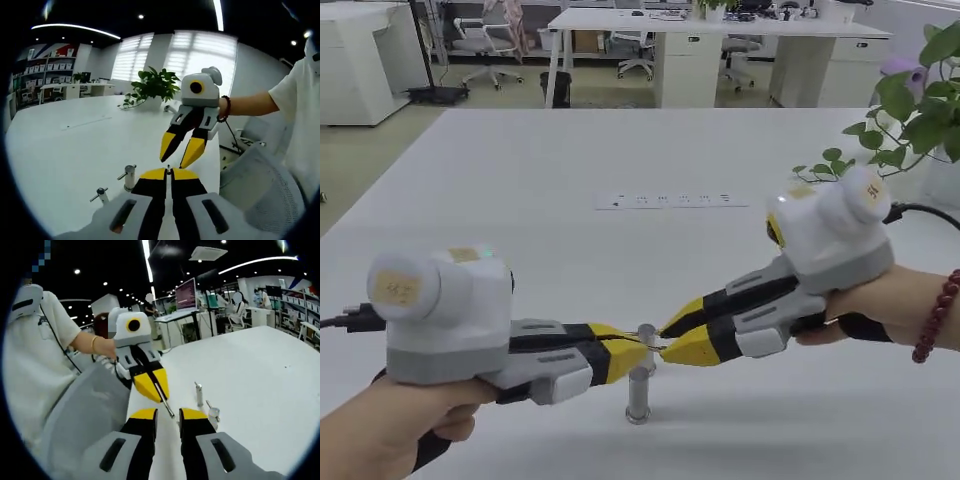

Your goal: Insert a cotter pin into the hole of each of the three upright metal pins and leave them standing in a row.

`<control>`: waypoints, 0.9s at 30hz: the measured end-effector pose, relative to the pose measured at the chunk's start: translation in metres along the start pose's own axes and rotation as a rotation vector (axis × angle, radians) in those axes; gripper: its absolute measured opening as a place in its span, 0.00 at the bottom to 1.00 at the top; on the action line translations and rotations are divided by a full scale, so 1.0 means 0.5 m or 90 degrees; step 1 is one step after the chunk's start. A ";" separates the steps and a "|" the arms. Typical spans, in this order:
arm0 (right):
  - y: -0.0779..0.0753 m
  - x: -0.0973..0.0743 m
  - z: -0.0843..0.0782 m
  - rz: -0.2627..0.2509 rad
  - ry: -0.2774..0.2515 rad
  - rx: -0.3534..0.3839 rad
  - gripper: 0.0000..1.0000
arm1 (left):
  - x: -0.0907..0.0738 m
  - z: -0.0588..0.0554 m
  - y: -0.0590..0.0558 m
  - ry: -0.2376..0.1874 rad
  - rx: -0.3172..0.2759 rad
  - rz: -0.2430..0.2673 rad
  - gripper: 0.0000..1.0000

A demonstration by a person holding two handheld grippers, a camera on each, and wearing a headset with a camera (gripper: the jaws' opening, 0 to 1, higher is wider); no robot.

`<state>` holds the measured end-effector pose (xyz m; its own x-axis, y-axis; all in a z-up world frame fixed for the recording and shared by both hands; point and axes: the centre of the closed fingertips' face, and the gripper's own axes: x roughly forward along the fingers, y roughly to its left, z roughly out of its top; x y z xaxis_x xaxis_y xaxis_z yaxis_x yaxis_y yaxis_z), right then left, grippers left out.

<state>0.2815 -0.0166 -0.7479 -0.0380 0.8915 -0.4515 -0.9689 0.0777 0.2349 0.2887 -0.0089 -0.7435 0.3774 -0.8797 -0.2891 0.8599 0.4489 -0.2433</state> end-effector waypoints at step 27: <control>0.045 0.002 -0.011 0.081 0.000 -0.008 0.09 | 0.001 0.013 -0.057 -0.011 0.036 -0.090 0.00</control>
<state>0.2582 -0.0162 -0.7477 -0.1605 0.8936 -0.4192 -0.9592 -0.0411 0.2797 0.2666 -0.0233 -0.7307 0.2561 -0.9366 -0.2389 0.9227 0.3106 -0.2284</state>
